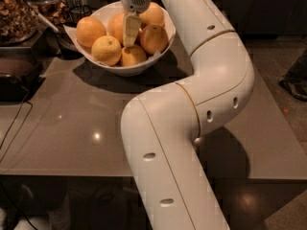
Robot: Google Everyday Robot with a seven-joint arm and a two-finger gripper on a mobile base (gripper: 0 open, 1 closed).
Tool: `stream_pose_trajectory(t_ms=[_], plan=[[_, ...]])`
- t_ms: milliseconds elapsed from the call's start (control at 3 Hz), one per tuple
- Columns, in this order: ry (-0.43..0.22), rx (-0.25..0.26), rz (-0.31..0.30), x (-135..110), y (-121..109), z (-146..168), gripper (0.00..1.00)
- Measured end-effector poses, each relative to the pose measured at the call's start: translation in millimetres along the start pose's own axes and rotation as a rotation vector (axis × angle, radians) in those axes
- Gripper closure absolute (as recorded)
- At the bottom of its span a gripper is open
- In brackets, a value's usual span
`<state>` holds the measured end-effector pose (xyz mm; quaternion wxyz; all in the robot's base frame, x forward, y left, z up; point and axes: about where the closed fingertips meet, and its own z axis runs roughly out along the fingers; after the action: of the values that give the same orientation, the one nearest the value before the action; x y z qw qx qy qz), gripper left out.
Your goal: Pick orange from white bowl
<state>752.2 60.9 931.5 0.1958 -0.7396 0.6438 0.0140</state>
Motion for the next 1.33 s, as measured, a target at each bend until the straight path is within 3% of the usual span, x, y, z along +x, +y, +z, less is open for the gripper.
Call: stream_pose_trajectory(t_ms=[333, 1333], plan=[[0.0, 0.0, 0.0, 0.0, 0.0, 0.0, 0.34], [0.0, 0.0, 0.0, 0.0, 0.0, 0.0, 0.98]])
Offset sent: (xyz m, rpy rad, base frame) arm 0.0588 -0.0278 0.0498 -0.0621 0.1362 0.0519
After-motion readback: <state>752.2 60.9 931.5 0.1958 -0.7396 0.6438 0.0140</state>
